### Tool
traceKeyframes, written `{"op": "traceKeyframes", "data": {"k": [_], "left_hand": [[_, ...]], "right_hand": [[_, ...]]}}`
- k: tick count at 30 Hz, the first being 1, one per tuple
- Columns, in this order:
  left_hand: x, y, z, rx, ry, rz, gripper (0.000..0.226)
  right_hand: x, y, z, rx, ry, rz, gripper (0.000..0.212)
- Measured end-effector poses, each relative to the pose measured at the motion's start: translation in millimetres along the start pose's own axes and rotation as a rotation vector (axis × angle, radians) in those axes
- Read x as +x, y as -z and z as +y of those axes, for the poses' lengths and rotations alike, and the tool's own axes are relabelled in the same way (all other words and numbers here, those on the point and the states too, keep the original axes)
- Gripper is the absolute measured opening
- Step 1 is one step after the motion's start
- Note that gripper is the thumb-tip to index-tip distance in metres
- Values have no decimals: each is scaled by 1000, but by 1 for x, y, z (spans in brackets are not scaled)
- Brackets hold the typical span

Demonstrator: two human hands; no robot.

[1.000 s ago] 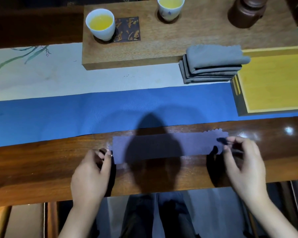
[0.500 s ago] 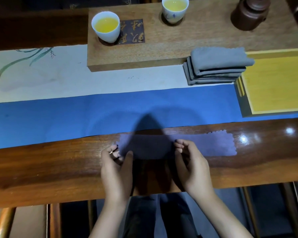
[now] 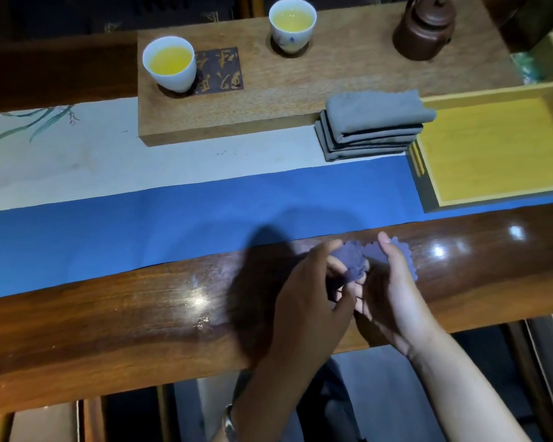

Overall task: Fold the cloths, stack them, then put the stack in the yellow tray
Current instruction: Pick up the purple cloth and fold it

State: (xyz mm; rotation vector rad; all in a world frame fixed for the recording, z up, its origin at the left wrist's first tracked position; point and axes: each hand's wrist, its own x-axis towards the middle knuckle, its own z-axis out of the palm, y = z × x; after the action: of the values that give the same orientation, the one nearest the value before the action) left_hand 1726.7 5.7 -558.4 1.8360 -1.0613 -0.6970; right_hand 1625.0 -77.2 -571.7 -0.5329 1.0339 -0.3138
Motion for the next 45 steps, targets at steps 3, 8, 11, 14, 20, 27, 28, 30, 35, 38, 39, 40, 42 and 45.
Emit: {"op": "traceKeyframes", "data": {"k": [3,8,11,14,20,27,28,30,35,38,39,40,42,45], "left_hand": [[2,-21,1,20,40,-75,50],[6,-45,7,-36,-26,-111,53],[6,-43,4,4,-63,-17,41],[5,-34,-9,120,-18,93,34],[1,-26,-25,270,209,131,45],[3,-33,-18,96,461,51,53],[5,-35,-18,84,484,38,50],[10,-38,-17,29,532,9,39],[23,-38,-5,-585,756,-100,6],[29,-34,5,-837,795,-133,9],[31,-32,8,-857,803,-150,11],[33,-29,11,-858,812,-177,12],[36,-25,16,-837,816,-263,14],[42,-19,22,-837,826,-355,11]], "right_hand": [[-7,17,-9,-104,62,-2,69],[-12,39,-12,-417,251,202,29],[-16,51,-17,-337,340,284,10],[-11,64,-18,-461,430,402,9],[-1,76,-11,-770,487,650,13],[6,70,-5,-944,523,763,6],[7,68,-5,-951,517,763,6],[7,66,-7,-952,498,755,7],[-8,67,-13,-739,386,710,17],[-24,75,-3,-641,319,792,33],[-28,75,1,-571,258,770,40],[-30,74,5,-446,165,713,49],[-31,64,10,-138,-56,533,62],[-32,52,10,259,-111,249,67]]}}
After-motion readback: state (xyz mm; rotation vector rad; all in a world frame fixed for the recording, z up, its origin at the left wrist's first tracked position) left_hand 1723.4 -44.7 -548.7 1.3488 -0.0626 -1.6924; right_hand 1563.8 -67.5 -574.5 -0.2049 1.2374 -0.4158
